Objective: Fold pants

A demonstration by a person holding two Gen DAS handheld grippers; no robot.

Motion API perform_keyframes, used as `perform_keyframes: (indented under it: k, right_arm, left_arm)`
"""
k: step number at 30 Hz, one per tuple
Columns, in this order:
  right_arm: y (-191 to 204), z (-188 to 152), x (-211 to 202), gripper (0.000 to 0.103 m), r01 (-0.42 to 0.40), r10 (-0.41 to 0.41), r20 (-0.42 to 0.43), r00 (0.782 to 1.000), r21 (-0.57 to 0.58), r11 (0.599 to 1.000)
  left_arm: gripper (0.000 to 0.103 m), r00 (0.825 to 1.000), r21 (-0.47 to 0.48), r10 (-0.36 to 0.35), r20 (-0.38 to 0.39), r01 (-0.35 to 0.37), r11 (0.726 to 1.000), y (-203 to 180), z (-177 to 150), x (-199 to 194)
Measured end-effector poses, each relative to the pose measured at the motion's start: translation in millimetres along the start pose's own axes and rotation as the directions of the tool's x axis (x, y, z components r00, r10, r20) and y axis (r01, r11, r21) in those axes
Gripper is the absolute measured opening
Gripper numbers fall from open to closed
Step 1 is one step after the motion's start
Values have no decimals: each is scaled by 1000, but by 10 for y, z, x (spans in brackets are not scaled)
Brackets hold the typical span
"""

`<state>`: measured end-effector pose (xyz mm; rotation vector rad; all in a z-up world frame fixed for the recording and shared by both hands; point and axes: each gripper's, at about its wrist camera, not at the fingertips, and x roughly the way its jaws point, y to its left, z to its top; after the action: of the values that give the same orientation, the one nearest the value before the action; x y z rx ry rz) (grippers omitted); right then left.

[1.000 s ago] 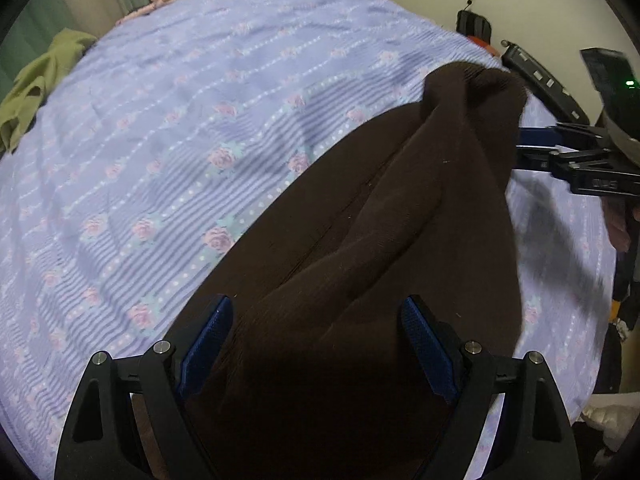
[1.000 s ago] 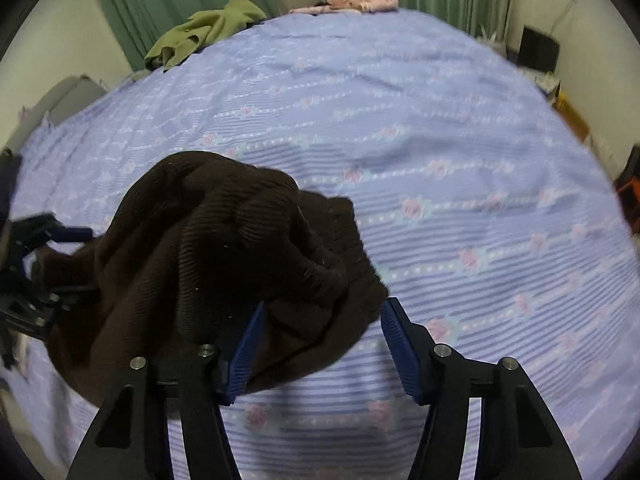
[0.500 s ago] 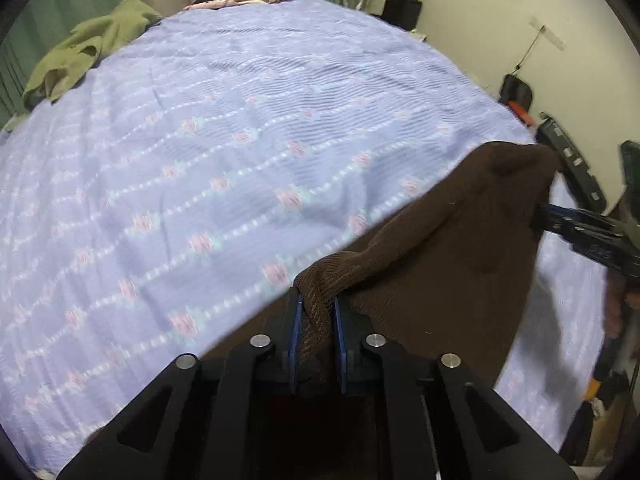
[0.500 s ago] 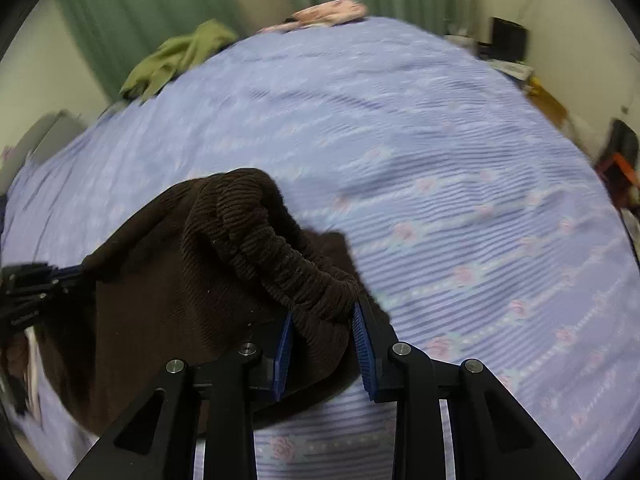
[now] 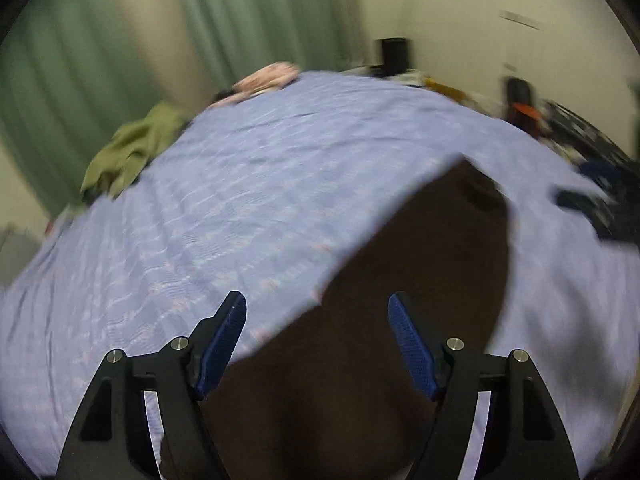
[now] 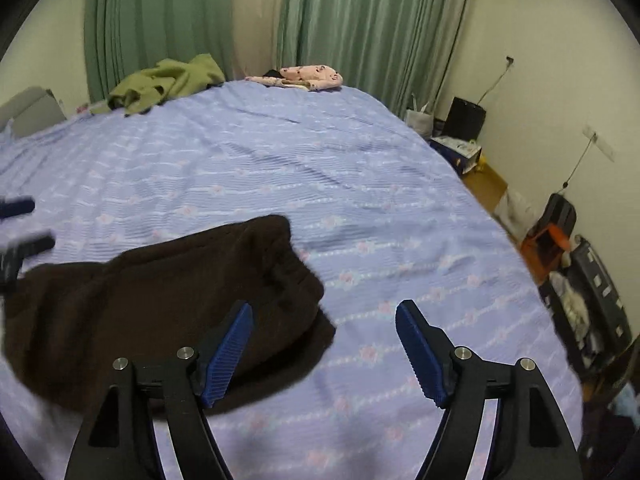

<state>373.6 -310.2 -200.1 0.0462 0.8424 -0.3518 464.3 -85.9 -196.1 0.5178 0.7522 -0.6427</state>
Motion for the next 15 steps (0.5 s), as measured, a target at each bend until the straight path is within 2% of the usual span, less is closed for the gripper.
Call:
perform_keyframes:
  k: [3,6,10,12,15]
  right_arm:
    - [49,-222,-180,75,-161,163,-57,985,41,986]
    - [192,-491,-274,75,-226,227,-101,969,23,974]
    - [408,-841,-278,75,-277,270,-169,948,-20,961]
    - [470,-970,-247,75,-303,293,-204,934,-16,953]
    - [500,-1143,-235,75,-331,322,-236,917,1,943]
  left_arm:
    - [73,1000,85,-25,-9,26,996,-356,-341,-152]
    - [73,999,150,-21,-27,25,988,-686,-657,-154]
    - [64,998,259,53,-36,-41,965,-1041,-953,22]
    - [62,995,287,83,-46,-67,956,-1091,-1042,173]
    - [50,990,269,118,-74,-94,959,-1016,-1089,396]
